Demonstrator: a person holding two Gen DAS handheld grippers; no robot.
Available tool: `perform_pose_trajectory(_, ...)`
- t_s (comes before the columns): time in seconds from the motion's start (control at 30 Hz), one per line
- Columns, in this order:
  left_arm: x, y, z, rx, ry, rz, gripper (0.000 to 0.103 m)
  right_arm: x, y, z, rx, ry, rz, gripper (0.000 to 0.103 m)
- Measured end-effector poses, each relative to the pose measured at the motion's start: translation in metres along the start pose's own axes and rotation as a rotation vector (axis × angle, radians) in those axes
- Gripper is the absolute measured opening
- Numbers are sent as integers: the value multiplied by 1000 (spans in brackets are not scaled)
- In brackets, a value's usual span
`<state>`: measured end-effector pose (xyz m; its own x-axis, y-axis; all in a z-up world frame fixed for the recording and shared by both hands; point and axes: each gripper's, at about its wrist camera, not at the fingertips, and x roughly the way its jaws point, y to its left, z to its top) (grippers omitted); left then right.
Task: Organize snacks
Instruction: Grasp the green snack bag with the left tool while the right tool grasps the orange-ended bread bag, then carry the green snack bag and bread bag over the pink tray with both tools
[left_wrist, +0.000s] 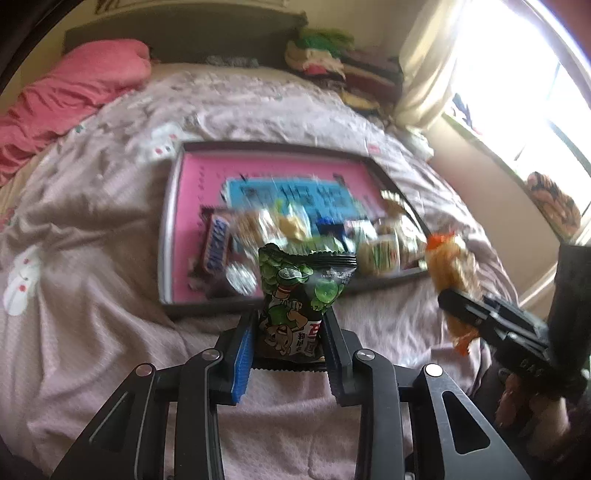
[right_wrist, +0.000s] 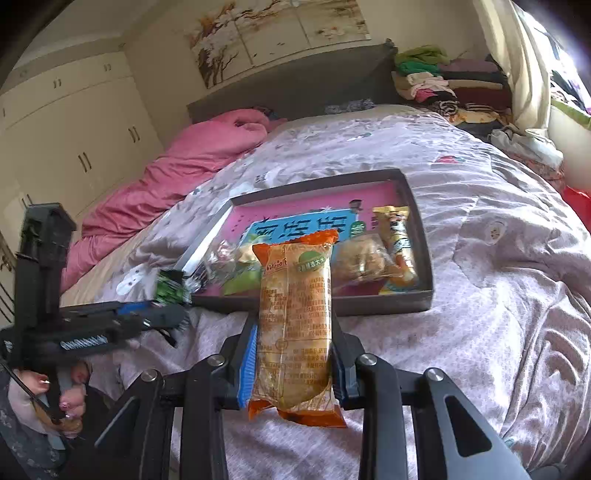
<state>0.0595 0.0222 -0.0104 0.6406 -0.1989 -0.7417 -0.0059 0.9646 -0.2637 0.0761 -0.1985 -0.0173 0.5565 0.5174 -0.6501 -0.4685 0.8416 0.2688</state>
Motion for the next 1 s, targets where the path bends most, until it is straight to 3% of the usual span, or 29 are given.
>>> perform_pose_trajectory(0.4,-13,44,26,-120,-92,70,35,1,-15,12,30,-63,-39,33)
perform_pose_trajectory(1.0,28,44,34,-95,-51,122,35,7,-31,30,33,-129,-82,33)
